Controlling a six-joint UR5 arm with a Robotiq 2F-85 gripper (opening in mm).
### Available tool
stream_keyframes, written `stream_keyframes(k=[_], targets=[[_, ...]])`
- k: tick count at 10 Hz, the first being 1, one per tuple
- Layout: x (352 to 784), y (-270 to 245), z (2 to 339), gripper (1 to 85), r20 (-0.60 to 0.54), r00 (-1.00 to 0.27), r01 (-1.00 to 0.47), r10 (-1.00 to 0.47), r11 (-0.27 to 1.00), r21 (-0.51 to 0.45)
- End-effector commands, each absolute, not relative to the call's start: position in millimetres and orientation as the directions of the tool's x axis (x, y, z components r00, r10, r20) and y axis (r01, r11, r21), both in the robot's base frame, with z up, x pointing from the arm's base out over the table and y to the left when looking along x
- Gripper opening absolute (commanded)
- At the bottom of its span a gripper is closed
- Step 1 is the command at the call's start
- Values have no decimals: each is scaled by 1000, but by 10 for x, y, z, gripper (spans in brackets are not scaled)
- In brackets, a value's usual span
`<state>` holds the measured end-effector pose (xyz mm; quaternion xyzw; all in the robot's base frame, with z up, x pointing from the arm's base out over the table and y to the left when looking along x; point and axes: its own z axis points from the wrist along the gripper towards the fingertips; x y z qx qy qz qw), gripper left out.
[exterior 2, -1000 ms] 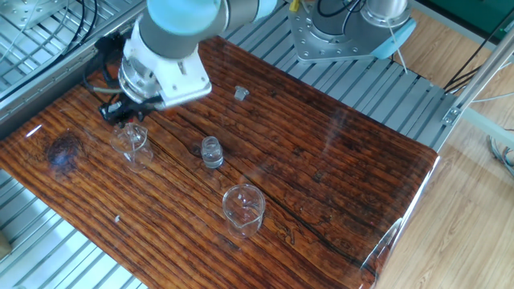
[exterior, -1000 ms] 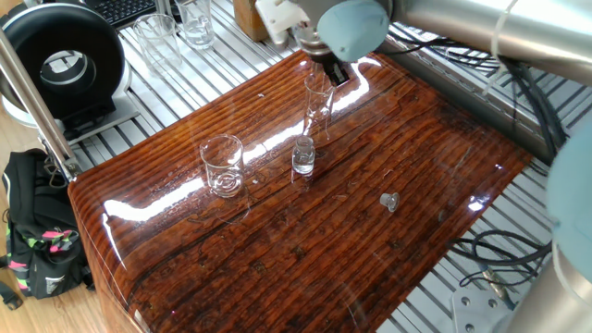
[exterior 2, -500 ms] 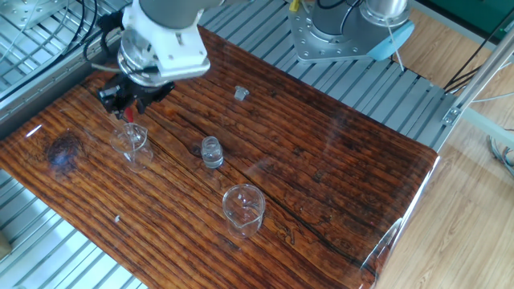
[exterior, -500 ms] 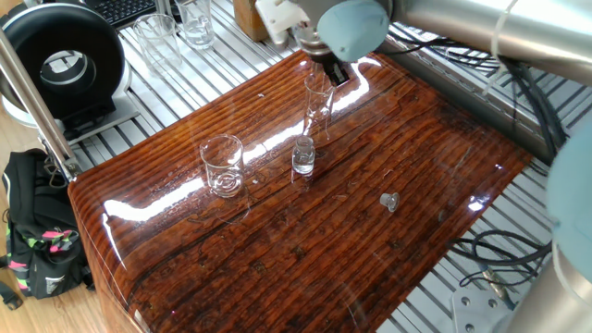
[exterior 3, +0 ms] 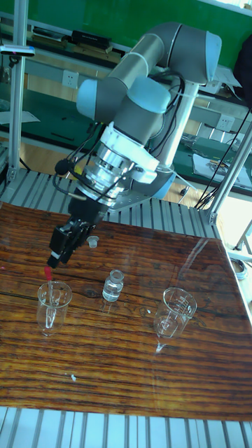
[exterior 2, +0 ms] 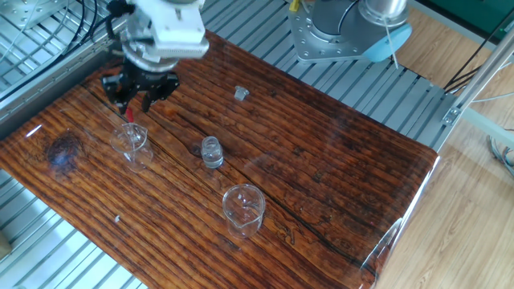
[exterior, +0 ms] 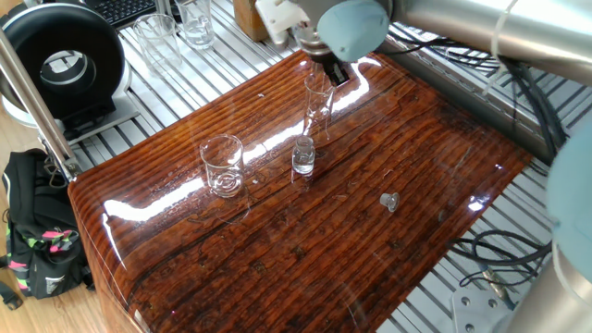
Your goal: Transfer liquid using a dropper
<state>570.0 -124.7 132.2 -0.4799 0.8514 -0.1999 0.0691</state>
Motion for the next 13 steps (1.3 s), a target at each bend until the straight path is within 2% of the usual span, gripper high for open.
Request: stream_keyframes(k=[1, 6, 13], targets=[[5603, -1263, 1380, 413, -5, -581, -736, -814, 528, -424], [5660, -1165, 1381, 400, -81, -626, -686, -776, 597, -416], [5743, -1257, 1398, 400, -65, -648, -660, -759, 601, -451]])
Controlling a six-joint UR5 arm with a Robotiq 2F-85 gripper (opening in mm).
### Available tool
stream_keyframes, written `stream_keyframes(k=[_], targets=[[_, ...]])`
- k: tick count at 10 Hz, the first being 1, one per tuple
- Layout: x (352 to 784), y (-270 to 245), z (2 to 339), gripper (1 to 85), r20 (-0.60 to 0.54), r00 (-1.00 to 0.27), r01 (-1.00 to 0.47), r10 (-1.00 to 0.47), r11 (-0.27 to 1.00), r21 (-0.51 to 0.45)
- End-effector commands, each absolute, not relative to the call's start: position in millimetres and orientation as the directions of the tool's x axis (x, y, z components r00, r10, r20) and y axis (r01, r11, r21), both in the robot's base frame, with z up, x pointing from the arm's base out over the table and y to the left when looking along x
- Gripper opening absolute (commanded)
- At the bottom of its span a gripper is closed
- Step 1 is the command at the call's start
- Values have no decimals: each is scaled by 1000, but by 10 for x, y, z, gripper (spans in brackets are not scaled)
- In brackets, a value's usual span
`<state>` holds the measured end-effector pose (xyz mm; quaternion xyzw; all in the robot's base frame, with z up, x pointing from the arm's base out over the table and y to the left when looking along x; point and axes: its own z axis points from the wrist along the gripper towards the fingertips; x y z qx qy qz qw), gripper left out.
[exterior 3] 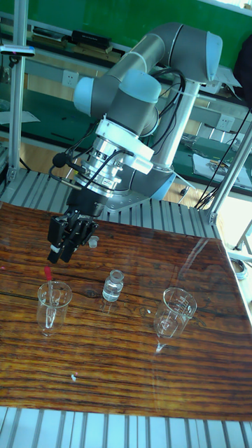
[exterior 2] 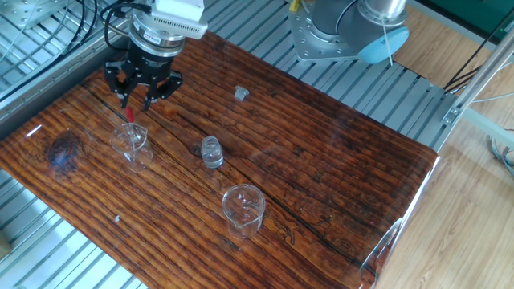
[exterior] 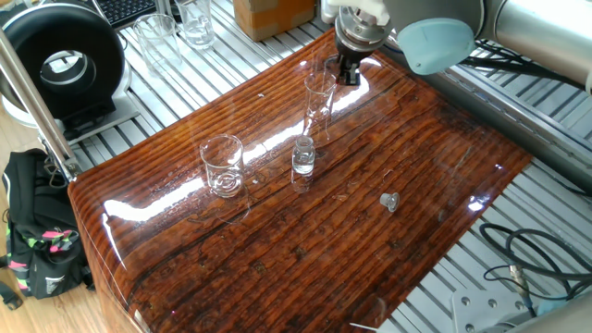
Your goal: Transfer liquid using a dropper
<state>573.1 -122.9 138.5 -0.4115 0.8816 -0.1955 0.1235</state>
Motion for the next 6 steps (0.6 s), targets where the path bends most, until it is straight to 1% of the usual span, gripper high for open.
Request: stream_keyframes(k=[1, 4, 6], targets=[[5734, -1265, 1396, 400, -64, -655, -655, -753, 608, -449], [5709, -1232, 1379, 393, -74, -657, -657, -751, 617, -434], [5659, -1156, 1323, 390, -103, -666, -652, -739, 644, -401]])
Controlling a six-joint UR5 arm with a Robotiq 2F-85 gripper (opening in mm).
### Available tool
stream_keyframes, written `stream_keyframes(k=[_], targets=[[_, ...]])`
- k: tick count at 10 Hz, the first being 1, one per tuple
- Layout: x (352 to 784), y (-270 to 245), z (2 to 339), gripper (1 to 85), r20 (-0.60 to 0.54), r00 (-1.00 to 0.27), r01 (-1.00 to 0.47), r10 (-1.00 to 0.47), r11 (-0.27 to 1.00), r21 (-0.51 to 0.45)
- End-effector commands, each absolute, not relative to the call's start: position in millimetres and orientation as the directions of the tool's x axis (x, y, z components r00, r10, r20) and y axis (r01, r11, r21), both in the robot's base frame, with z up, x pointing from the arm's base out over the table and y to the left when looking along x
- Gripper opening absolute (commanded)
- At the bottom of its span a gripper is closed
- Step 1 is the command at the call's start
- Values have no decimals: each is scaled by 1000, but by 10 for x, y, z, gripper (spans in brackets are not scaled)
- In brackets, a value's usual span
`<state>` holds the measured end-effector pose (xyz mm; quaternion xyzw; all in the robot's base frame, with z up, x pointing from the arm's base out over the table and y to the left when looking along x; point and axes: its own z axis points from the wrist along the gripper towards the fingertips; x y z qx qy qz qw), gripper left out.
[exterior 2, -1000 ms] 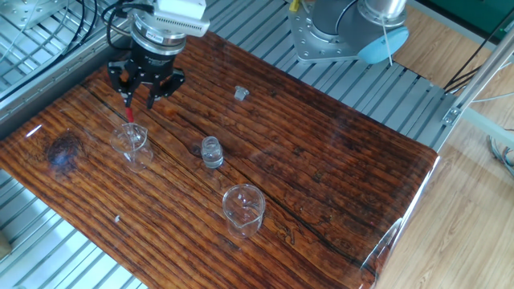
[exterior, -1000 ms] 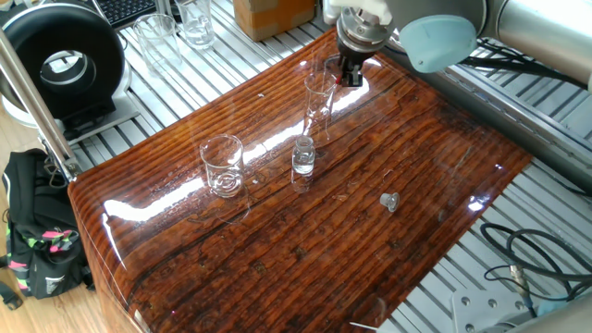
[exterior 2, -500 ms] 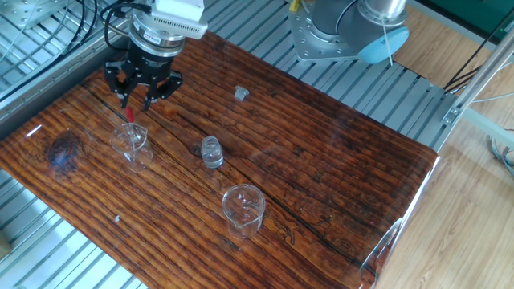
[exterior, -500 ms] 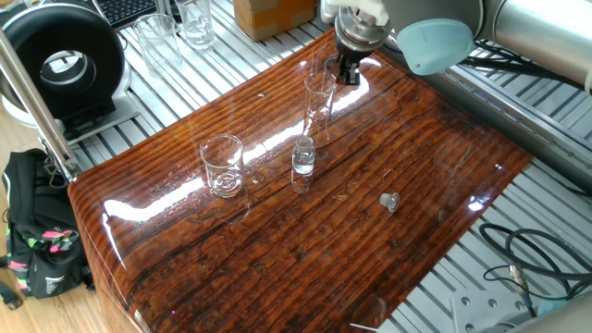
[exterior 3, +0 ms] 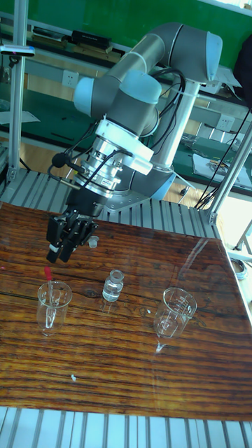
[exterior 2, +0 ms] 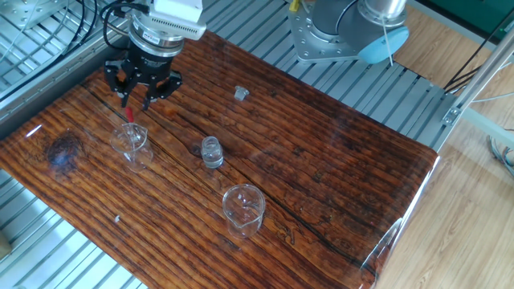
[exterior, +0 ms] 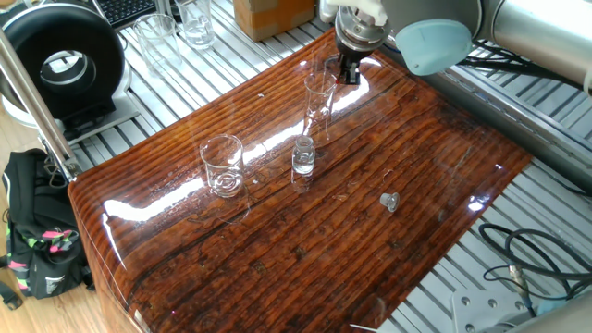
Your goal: Transfer liquid using a dropper
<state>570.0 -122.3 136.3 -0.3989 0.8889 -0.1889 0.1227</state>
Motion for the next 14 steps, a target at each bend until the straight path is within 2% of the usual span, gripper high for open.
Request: stream_keyframes(k=[1, 6, 9, 10, 11, 12, 14], targets=[[5639, -1147, 1307, 387, -112, -670, -648, -734, 652, -394], [5634, -1069, 1306, 383, -92, -661, -673, -745, 643, -365], [5544, -1005, 1311, 447, -44, -654, -706, -755, 630, -324], [5467, -928, 1277, 460, -56, -679, -693, -732, 664, -280], [5382, -706, 1232, 490, -106, -712, -670, -694, 717, -193], [5371, -675, 1227, 523, -119, -737, -644, -666, 744, -177], [5337, -799, 1230, 520, -90, -782, -593, -617, 780, -198]])
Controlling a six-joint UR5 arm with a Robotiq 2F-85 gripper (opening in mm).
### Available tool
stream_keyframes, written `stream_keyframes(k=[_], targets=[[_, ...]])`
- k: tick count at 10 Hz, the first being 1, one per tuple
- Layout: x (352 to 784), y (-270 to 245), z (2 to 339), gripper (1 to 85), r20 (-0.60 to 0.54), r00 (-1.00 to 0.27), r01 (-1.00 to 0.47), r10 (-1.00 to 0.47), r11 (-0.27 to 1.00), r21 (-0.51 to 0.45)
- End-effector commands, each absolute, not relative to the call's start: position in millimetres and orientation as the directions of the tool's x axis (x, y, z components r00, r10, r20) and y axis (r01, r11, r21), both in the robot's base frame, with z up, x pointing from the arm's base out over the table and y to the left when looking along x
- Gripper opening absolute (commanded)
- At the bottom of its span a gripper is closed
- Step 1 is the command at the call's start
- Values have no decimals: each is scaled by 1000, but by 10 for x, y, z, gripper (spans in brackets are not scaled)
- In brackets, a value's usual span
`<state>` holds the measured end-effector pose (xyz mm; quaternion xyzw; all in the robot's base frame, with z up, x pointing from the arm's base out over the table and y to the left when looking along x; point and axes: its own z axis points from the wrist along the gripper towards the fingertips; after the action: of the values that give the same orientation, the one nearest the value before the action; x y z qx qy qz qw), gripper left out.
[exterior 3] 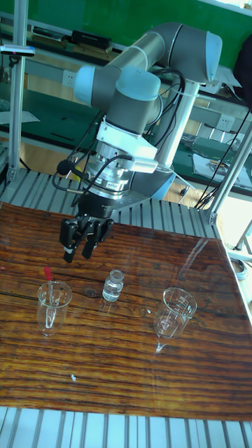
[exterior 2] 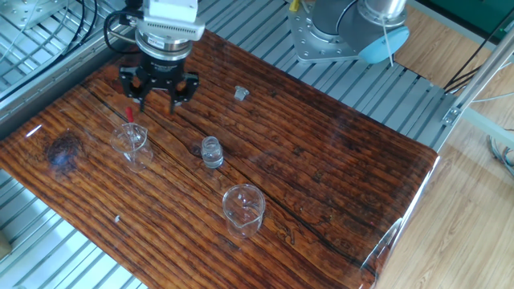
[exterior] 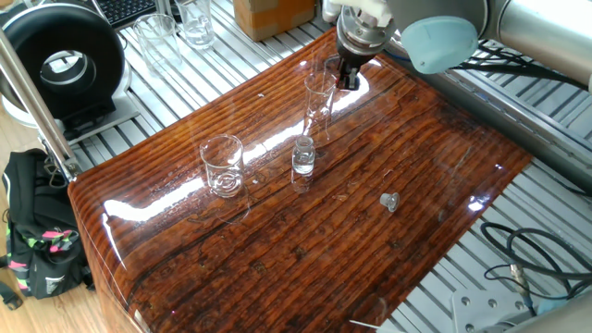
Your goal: Transfer liquid using a dropper
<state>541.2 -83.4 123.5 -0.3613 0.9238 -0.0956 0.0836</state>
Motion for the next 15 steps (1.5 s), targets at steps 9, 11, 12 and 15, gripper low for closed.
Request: stream_keyframes(k=[9, 11, 12, 15], targets=[[5626, -1198, 1491, 437, -114, -821, -547, -560, 827, -128], [5882, -1278, 1471, 430, -158, -812, -550, -562, 827, -116], [6008, -1306, 1406, 423, -180, -807, -553, -562, 827, -103], [6151, -1287, 1157, 413, -233, -804, -556, -547, 831, -32]])
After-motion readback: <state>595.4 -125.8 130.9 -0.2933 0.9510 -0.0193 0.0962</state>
